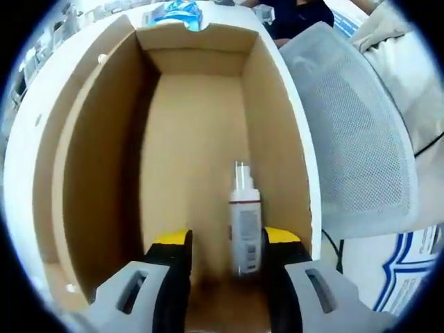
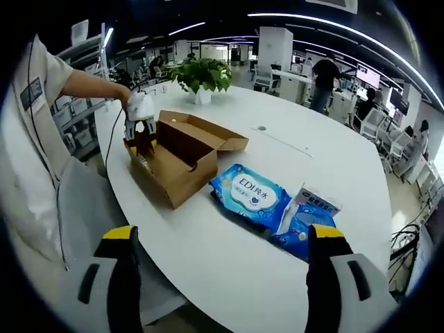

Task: Operate the shoe box by opening the lid, removing the specified soft item, and placing it in the target area until the item is outside and the box remains undamaged.

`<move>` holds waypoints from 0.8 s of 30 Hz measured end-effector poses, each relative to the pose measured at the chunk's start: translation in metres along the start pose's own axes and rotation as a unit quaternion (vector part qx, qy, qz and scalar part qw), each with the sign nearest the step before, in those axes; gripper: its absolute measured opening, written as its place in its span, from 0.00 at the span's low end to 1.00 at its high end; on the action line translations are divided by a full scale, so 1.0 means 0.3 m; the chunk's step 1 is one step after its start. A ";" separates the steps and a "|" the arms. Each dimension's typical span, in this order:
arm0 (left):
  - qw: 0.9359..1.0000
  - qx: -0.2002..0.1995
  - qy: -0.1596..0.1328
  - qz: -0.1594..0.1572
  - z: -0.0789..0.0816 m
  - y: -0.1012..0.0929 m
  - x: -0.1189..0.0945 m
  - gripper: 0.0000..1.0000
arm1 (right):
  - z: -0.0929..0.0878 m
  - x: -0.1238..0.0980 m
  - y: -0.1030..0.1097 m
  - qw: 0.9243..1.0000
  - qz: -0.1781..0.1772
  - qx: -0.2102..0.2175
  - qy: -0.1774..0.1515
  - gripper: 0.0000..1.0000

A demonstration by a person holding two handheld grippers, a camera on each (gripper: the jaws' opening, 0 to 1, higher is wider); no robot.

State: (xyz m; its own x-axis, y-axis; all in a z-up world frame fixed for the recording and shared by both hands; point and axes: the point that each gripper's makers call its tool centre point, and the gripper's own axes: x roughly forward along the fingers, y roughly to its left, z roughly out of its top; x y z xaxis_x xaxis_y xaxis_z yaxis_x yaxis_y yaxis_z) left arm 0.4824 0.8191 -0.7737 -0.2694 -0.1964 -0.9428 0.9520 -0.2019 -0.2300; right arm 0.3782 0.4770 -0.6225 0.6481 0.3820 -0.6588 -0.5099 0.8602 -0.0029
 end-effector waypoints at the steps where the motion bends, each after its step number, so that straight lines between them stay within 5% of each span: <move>1: 1.000 0.002 0.003 0.001 -0.008 0.004 0.008 0.39 | 0.000 0.001 0.001 1.000 0.000 0.000 0.000 0.95; 24: 0.998 0.026 -0.026 0.044 0.014 0.031 0.064 0.20 | 0.001 0.020 0.033 1.000 0.009 0.005 -0.011 0.92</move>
State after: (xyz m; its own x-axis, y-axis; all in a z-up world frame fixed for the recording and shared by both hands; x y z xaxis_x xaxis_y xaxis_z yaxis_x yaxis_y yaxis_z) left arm 0.4853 0.8093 -0.7929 -0.1937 -0.2656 -0.9444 0.9640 -0.2302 -0.1330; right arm 0.3773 0.4880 -0.6261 0.6512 0.4051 -0.6417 -0.5158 0.8565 0.0172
